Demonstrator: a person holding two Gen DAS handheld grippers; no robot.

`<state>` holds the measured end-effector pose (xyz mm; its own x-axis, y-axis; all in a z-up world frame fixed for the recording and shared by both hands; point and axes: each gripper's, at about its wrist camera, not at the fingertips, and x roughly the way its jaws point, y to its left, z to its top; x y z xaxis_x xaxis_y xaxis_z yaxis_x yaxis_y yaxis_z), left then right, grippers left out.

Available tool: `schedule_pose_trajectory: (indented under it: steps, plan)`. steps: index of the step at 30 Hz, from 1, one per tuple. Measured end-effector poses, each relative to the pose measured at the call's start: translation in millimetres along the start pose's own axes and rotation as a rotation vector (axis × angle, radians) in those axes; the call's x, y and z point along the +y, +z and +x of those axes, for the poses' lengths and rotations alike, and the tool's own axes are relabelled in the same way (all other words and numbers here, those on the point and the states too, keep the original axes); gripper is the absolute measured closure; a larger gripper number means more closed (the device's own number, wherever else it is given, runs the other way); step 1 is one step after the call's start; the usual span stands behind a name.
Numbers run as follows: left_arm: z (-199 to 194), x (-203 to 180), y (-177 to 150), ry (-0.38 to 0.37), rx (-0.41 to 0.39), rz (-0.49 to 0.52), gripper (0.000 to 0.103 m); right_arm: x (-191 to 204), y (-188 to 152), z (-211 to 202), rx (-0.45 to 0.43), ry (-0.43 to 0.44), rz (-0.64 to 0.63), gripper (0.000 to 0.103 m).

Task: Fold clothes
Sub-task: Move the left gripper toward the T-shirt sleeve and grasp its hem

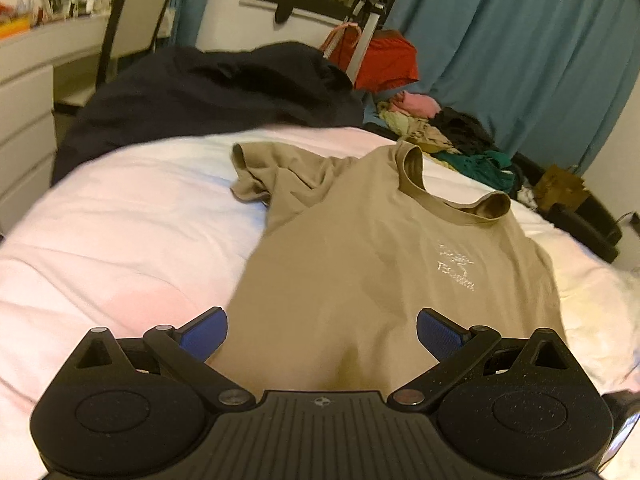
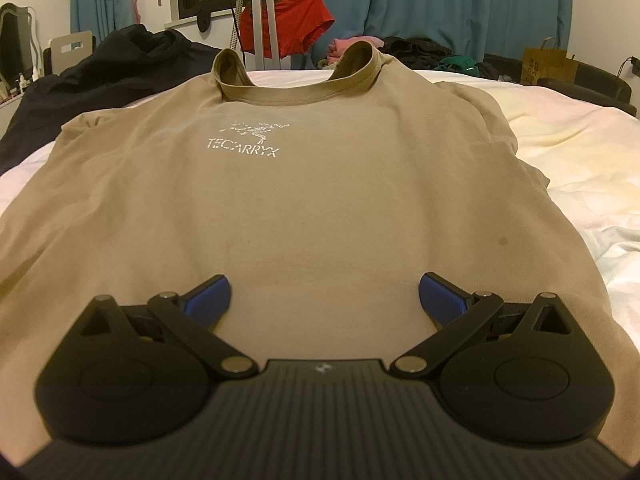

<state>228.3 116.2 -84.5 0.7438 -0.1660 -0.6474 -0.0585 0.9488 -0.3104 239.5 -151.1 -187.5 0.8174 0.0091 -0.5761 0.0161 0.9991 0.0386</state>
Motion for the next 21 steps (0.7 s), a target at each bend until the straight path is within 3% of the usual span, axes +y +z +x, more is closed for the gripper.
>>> schedule_pose_trajectory:
  steps: [7, 11, 14, 17, 21]
  plan:
    - [17, 12, 17, 0.009, -0.054, -0.053, 0.004, -22, 19, -15, 0.002, 0.091, 0.129, 0.000]
    - [26, 23, 40, 0.014, -0.109, -0.035, 0.005, -48, 51, -76, -0.172, 0.153, 0.316, 0.000]
    - [44, 32, 67, 0.038, -0.140, -0.010, 0.005, -71, 63, -131, -0.338, 0.172, 0.375, 0.000]
    - [73, 45, 92, 0.072, -0.149, -0.027, 0.008, -89, 69, -154, -0.293, 0.225, 0.327, 0.000]
    - [122, 59, 115, 0.102, -0.113, -0.047, 0.013, -103, 64, -149, -0.286, 0.288, 0.366, 0.000]
